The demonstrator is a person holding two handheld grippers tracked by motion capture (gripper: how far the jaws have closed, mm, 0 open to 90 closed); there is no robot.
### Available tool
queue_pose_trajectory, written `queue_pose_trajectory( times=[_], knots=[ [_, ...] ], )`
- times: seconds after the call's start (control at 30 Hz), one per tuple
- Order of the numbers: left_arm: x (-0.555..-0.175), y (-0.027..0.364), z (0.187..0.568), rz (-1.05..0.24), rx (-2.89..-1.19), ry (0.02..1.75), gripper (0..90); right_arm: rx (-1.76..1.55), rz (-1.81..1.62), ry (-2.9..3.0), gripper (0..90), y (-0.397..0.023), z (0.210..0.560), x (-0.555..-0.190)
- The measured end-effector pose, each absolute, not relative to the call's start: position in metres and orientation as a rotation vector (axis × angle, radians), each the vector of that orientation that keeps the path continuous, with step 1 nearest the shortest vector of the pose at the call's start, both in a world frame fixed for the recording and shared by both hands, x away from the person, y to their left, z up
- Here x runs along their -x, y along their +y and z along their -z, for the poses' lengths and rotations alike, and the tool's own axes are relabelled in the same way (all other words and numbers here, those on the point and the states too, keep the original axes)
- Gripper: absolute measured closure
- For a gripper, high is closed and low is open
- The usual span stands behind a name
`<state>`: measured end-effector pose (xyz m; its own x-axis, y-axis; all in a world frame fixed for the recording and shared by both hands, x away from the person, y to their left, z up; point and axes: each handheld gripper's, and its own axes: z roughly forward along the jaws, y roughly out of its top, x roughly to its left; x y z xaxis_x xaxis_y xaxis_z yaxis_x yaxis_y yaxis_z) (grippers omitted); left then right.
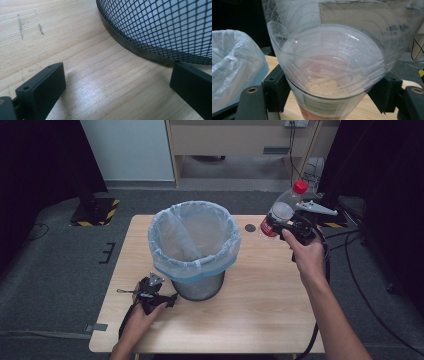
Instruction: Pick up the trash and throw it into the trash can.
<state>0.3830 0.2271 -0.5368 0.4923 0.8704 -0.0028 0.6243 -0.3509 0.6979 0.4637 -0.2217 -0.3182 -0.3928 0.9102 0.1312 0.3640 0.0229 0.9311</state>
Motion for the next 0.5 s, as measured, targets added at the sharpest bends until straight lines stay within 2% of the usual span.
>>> queue_pose_trajectory(
  times=[0.5],
  knots=[
    [-0.383,0.227,0.537,-0.495,-2.096,1.224,0.0,-1.256,-1.465,1.756,27.0,-0.212,0.303,-0.461]
  ],
)
